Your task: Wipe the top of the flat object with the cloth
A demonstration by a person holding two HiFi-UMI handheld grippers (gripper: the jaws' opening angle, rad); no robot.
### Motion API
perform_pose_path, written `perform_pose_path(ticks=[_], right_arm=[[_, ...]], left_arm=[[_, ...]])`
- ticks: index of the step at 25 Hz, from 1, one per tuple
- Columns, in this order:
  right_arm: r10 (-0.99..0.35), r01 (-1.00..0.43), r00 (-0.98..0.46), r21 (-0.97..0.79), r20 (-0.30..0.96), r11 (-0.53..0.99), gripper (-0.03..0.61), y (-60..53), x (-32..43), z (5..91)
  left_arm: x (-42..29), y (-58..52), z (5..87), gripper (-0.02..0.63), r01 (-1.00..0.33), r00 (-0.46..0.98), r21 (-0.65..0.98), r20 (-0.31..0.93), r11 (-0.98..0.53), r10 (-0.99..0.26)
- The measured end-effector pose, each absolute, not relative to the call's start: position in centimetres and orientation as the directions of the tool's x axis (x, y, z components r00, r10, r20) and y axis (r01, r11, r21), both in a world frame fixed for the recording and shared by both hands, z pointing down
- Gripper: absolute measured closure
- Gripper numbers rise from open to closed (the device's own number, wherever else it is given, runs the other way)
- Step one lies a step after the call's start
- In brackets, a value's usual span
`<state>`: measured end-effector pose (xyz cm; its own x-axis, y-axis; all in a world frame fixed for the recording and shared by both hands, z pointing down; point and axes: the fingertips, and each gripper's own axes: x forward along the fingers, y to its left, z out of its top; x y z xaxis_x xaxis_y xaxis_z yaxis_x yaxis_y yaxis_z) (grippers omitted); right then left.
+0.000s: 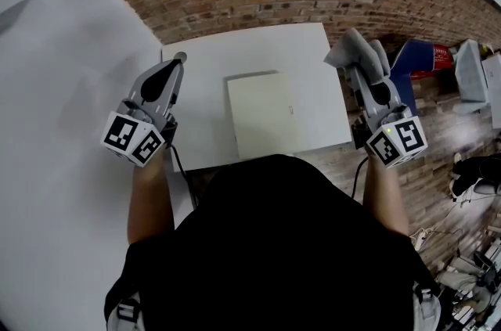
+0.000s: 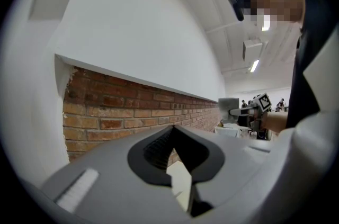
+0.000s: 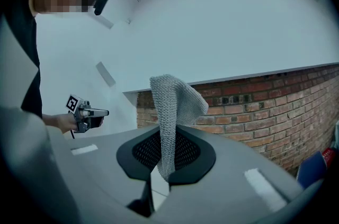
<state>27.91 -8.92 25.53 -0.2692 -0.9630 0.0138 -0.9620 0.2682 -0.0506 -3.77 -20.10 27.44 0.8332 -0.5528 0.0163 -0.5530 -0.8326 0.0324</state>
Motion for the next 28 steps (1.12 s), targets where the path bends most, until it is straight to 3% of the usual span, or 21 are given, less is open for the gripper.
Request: perform_pose_path(ticks=[28], right_arm=[[-0.909,-0.911,-0.403,-0.148,0.11,0.386,0.569,-15.1,24.3,30.8]], left_arm=[[-7.3,-21.4,32.3,0.612,-0.612,0.79,0.07,0.102,-0.788,-0.604]])
